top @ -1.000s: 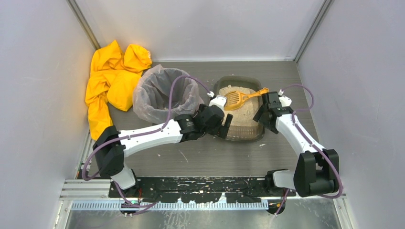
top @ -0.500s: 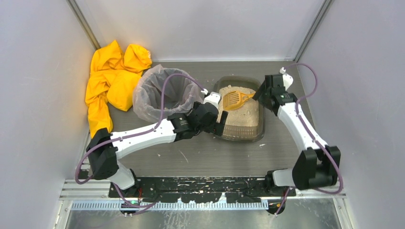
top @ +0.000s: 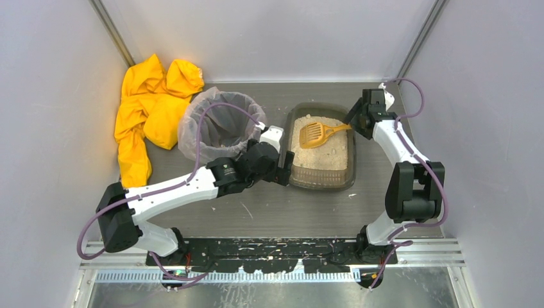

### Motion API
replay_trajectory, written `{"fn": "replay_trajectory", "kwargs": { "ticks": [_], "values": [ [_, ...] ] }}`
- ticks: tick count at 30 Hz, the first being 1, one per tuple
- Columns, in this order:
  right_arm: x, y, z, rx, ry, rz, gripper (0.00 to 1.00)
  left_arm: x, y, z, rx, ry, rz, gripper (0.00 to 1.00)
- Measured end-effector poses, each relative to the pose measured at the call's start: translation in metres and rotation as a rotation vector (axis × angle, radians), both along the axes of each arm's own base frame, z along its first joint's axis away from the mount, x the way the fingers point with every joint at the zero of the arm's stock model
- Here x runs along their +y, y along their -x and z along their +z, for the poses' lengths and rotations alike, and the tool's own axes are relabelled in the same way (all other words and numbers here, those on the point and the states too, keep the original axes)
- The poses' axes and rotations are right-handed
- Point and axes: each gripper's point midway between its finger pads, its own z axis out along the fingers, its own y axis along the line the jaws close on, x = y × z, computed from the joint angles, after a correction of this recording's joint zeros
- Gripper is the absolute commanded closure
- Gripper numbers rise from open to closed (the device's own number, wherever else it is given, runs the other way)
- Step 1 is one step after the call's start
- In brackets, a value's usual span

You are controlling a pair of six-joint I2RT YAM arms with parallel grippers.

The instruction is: Clean the litter box

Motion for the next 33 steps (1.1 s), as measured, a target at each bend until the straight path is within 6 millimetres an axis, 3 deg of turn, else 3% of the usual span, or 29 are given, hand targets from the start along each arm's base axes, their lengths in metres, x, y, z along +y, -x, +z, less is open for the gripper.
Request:
{"fn": "replay_trajectory", "kwargs": {
  "ticks": [5,10,16,24,33],
  "values": [
    [-0.002,-0.012,0.002,-0.035,-0.011,0.019,0.41,0.002,0.001,-0.001,-0.001,-0.003,0.003,0.02],
    [-0.004,-0.022,-0.002,-0.057,-0.023,0.02,0.61,0.003,0.0,-0.002,-0.002,-0.006,0.006,0.02],
    [0.002,-0.034,0.007,-0.116,-0.062,0.028,0.86,0.004,0.0,-0.002,-0.001,-0.011,0.009,0.02],
    [0.007,-0.037,0.011,-0.146,-0.088,0.046,0.99,0.004,0.0,-0.005,0.003,-0.014,0.011,0.02],
    [0.018,-0.024,0.027,-0.192,-0.129,0.092,0.99,0.005,-0.001,-0.009,0.005,-0.026,0.017,0.03]
  ]
}}
